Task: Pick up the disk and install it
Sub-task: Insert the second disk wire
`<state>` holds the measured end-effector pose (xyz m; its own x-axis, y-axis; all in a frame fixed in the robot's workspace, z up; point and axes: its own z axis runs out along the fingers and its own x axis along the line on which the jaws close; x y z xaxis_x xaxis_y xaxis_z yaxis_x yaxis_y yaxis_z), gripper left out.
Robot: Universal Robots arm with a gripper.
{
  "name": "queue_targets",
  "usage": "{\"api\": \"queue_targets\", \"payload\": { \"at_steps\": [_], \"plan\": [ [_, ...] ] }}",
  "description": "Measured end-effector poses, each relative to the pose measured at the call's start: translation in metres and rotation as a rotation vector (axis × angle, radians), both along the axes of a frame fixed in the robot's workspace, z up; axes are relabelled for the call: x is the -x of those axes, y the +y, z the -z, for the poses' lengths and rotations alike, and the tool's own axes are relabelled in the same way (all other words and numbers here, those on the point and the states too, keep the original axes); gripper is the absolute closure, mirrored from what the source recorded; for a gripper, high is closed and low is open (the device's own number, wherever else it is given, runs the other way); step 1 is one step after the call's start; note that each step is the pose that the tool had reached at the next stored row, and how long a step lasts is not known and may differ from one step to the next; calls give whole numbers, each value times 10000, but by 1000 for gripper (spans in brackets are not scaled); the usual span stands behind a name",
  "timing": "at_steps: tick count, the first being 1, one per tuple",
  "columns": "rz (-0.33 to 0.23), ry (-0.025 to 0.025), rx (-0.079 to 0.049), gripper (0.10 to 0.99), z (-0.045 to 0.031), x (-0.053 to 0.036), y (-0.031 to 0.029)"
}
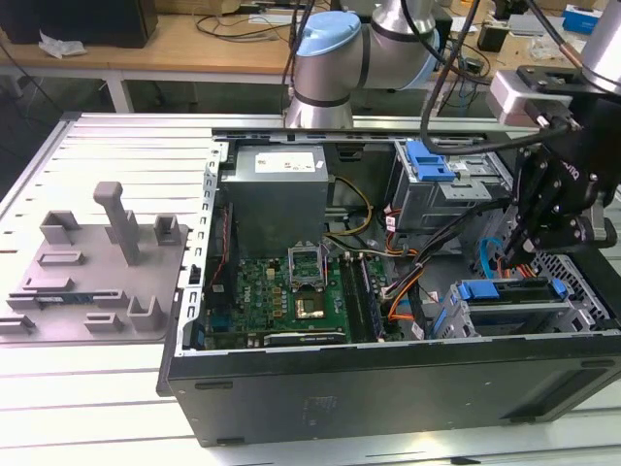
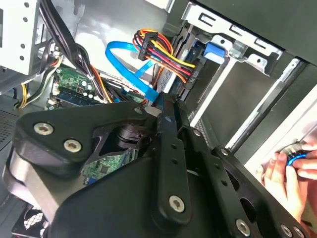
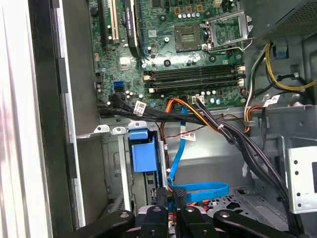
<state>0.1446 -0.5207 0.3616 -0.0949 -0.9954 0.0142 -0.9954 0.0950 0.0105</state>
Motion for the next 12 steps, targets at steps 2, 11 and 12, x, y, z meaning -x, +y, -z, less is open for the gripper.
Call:
{"api": "queue_targets", "payload": {
  "at_steps": [2, 11, 12],
  "plan": [
    [0, 4, -24, 925, 0, -24, -32],
    [0, 4, -27, 925, 1, -27, -42],
    [-1, 5, -40, 925, 2, -27, -51]
  ]
}}
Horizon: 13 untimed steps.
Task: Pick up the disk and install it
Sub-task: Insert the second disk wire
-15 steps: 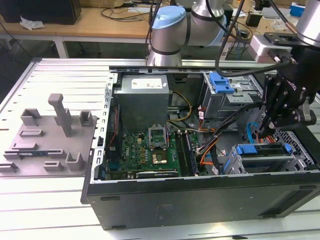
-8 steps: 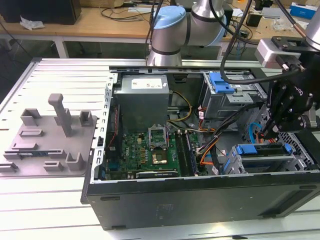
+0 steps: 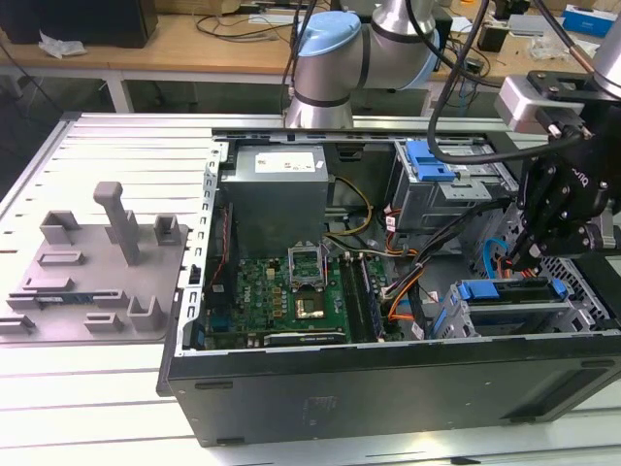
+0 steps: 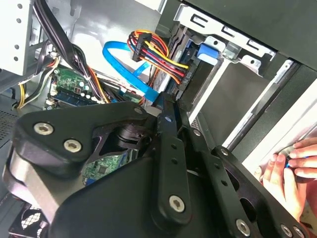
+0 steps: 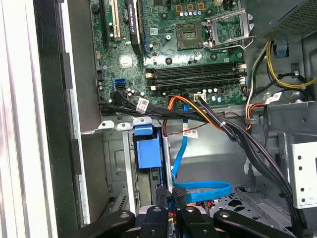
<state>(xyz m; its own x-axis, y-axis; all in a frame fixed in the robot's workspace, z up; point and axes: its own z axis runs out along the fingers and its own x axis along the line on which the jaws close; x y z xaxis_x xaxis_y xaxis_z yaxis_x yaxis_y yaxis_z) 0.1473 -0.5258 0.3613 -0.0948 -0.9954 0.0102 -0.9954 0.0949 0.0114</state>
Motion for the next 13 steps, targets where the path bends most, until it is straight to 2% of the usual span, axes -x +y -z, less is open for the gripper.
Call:
{"api": "queue_targets", "payload": {
  "at_steps": [1, 2, 13],
  "plan": [
    [1, 0, -58, 925, 8, 1, -19],
    [1, 0, -65, 925, 12, 1, -22],
    [1, 0, -65, 925, 45, 1, -56]
  ]
}}
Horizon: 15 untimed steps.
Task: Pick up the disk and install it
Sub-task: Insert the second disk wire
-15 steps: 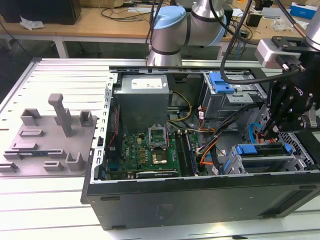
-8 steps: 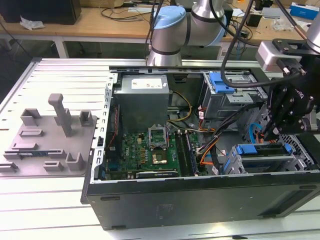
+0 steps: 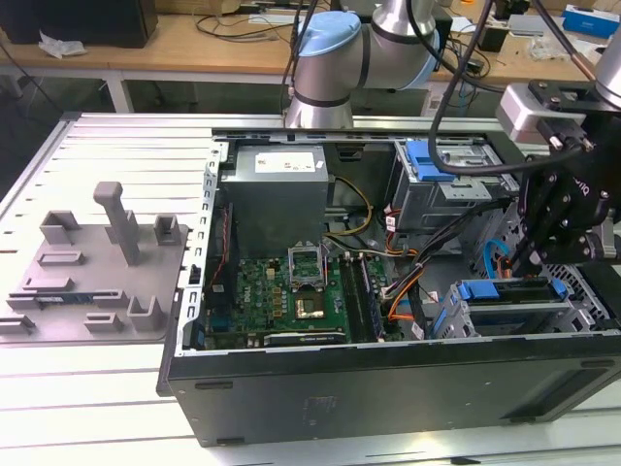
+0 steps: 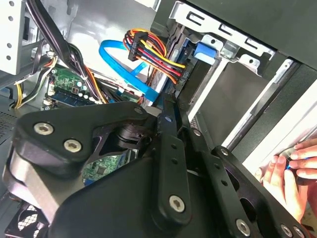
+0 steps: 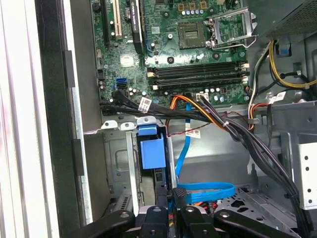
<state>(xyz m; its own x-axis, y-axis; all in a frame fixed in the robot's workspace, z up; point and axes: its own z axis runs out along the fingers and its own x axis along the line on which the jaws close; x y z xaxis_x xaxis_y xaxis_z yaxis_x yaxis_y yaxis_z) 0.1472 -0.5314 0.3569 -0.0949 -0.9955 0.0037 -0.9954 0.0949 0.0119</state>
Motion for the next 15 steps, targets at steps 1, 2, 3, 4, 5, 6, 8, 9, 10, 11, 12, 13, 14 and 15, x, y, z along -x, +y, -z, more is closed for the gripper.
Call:
{"api": "queue_targets", "payload": {
  "at_steps": [1, 2, 3, 4, 5, 6, 8, 9, 10, 11, 12, 13, 14, 15],
  "plan": [
    [0, 0, -1, 925, 4, 0, -3],
    [0, 0, 1, 925, 10, 0, -9],
    [0, 0, -1, 925, 17, 0, -14],
    [0, 0, -2, 925, 22, 0, -16],
    [0, 0, -1, 925, 29, 0, -16],
    [0, 0, -1, 925, 34, 0, -16],
    [0, 1, -1, 925, 47, 0, -16],
    [0, 3, -1, 925, 49, 0, -17],
    [2, 11, -1, 925, 53, 1, -17],
    [1, 23, -2, 925, 56, 0, -17],
    [0, 44, -4, 925, 60, -5, -17],
    [-1, 89, -4, 925, 65, -18, -16],
    [-3, 100, -2, 925, 68, -22, -16],
    [-3, 101, -1, 925, 71, -22, -16]
  ]
}}
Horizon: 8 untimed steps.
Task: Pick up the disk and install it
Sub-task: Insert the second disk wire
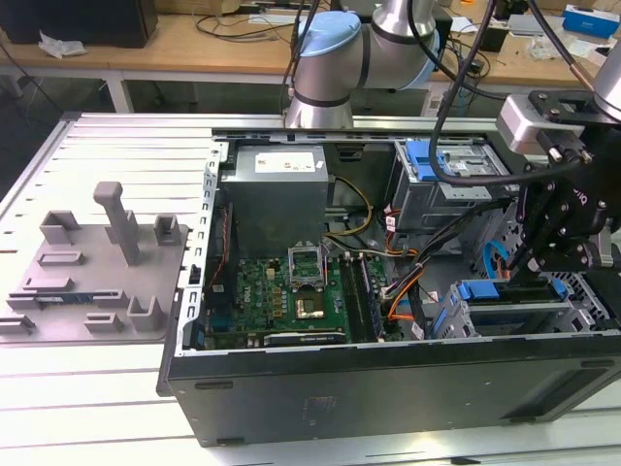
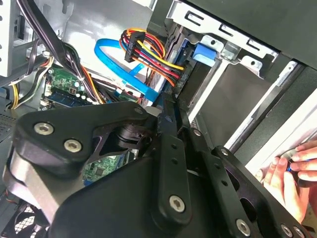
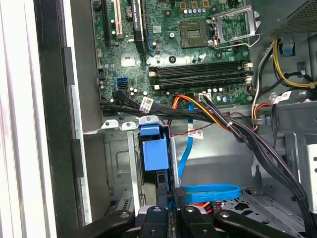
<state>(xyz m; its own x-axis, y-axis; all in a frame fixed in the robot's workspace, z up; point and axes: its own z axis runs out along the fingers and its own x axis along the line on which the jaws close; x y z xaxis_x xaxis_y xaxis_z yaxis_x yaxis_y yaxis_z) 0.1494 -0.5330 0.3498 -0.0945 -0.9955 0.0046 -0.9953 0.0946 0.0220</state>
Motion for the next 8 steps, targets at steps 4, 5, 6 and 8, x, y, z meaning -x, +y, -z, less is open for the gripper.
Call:
{"api": "queue_targets", "payload": {
  "at_steps": [4, 5, 6, 8],
  "plan": [
    [-34, 1, -2, 925, 8, -1, 1],
    [-126, 0, -2, 925, 12, -2, 2],
    [-153, 0, -4, 925, 14, -1, 3],
    [-192, 0, 1, 925, 14, -1, 5]
  ]
}}
